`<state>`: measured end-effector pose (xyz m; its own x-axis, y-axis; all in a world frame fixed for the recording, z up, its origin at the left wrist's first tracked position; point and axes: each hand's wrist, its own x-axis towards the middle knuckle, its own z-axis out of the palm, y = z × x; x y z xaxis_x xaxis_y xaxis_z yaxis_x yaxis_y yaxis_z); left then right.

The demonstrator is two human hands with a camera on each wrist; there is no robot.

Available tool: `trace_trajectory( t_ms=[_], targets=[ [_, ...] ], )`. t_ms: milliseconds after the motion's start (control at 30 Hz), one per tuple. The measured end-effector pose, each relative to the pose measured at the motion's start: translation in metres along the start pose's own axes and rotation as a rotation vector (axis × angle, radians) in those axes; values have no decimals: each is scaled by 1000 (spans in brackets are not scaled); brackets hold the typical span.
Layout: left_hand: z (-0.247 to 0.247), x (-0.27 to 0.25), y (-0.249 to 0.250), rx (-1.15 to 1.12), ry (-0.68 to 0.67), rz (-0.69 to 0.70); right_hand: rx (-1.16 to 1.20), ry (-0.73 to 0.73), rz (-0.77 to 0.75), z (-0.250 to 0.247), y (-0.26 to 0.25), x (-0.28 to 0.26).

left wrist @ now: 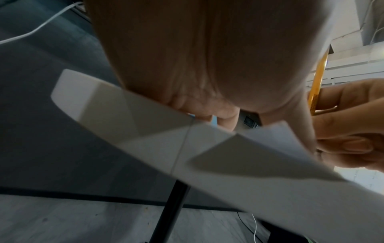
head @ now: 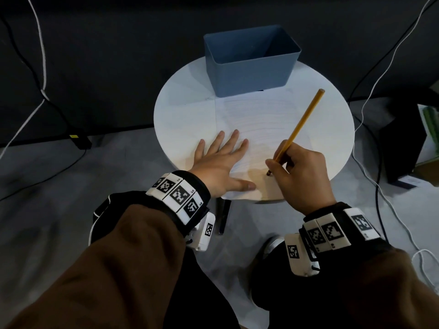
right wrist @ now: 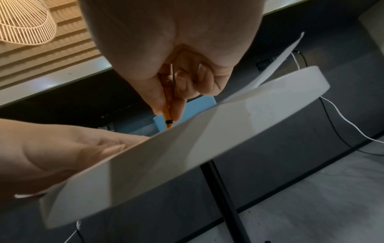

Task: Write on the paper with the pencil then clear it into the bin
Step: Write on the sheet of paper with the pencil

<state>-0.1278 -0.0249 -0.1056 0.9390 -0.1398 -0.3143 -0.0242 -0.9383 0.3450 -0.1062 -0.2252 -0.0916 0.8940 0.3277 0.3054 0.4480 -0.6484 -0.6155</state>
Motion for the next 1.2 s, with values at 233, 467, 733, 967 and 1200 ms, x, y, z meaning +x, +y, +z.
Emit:
trace_trajectory(
  t_ms=[233, 467, 733, 967, 1200],
  targets=[
    [-1, -1, 1, 0, -3, 2, 39, -69, -35, 14, -10, -1],
    [0, 1, -1, 5, -5, 2, 25, -10, -21, 7, -7, 1],
    [1, 0, -2, -9, 8, 13, 15, -30, -13, 11, -5, 1],
    [1, 1, -2, -13, 0, 14, 57, -18, -58, 23, -17, 6],
    [1, 1, -3, -5, 2, 21, 45, -35, -20, 16, -8, 4]
  ],
)
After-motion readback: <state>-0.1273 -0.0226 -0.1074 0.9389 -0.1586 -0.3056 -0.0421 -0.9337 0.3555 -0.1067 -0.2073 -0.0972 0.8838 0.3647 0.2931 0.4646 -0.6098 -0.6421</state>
